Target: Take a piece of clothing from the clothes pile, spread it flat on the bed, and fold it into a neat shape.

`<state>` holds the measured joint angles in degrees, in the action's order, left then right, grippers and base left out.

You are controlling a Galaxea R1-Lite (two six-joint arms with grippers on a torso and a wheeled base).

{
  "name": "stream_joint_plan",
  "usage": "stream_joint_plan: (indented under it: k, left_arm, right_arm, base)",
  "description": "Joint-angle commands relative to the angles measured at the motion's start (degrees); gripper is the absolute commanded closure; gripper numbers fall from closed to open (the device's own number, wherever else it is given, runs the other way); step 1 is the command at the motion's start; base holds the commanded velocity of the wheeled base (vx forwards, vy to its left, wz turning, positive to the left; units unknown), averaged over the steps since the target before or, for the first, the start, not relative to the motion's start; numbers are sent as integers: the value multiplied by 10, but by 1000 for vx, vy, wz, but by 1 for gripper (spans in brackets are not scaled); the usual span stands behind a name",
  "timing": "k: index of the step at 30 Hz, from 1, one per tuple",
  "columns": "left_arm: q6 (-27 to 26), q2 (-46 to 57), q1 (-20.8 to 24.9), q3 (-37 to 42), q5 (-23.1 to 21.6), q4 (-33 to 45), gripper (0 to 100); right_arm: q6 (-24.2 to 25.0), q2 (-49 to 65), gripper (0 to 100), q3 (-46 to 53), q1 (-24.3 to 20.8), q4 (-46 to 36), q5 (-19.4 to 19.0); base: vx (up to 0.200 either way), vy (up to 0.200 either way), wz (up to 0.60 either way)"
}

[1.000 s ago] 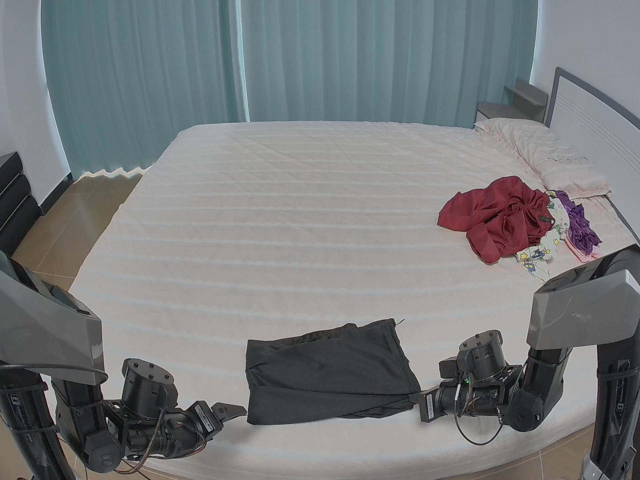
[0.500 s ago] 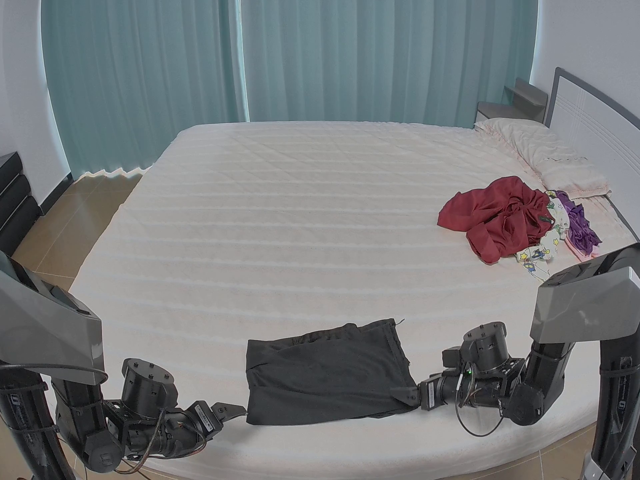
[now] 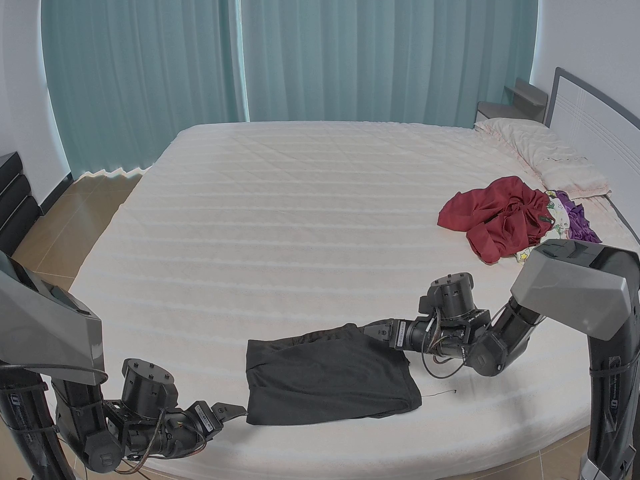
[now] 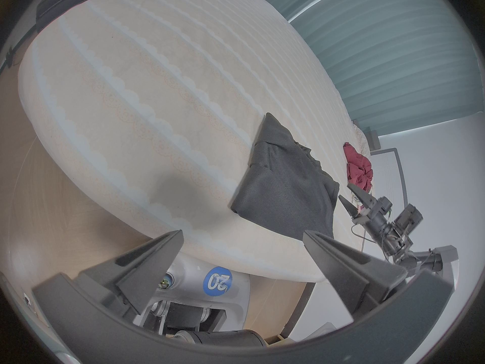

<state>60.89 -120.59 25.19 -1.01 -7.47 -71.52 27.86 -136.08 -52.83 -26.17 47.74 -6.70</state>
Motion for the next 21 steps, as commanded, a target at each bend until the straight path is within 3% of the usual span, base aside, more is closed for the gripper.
stream_joint_plan:
  k: [1,9,10,21]
  left_arm:
    - [0,-1,0,4,0,0,0]
    - [0,-1,0,4,0,0,0]
    - [0,-1,0,4,0,0,0]
    - [0,-2,0,4,1,0,0]
  right_arm:
    - [19,-58,0,-70,-1,-31,3]
    - [19,-71,0,-86,1,-35,10]
    - [19,-73,100,-94,2,-37,11]
    - [22,-77,100,-110,9,-53,31]
  base:
    - [0,0,0]
    - [0,0,0]
    - [0,0,0]
    - [0,0,0]
